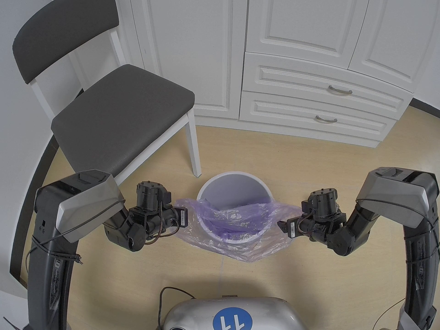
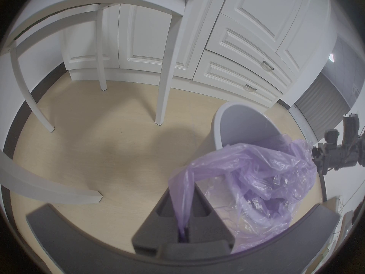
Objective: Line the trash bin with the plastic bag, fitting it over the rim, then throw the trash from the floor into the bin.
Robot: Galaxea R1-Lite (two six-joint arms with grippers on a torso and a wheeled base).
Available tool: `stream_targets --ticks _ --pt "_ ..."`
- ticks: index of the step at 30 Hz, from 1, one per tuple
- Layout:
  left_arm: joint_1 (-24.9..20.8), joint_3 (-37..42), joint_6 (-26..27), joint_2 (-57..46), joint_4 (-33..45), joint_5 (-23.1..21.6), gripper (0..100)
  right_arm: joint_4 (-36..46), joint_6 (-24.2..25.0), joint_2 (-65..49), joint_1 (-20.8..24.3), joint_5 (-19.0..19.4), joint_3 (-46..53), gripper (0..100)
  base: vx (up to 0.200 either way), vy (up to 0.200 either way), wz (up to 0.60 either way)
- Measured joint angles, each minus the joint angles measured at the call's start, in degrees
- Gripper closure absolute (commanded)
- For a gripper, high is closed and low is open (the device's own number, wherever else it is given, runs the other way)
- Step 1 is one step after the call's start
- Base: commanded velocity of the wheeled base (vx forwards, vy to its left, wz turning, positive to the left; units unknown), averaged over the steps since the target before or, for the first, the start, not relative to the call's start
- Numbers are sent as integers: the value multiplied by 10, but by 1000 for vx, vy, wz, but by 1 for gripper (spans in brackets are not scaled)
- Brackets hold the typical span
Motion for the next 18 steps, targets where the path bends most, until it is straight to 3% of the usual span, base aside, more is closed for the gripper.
stream_targets --ticks 10,12,18 --pt "-2 9 0 -7 -1 -2 100 0 -13 -134 -69 214 88 0 0 0 0" --pt "-2 10 0 -7 -1 -2 100 0 -6 -160 -85 235 99 0 0 0 0" --pt "-2 10 0 -4 3 -3 100 -2 11 -209 -101 247 114 0 0 0 0"
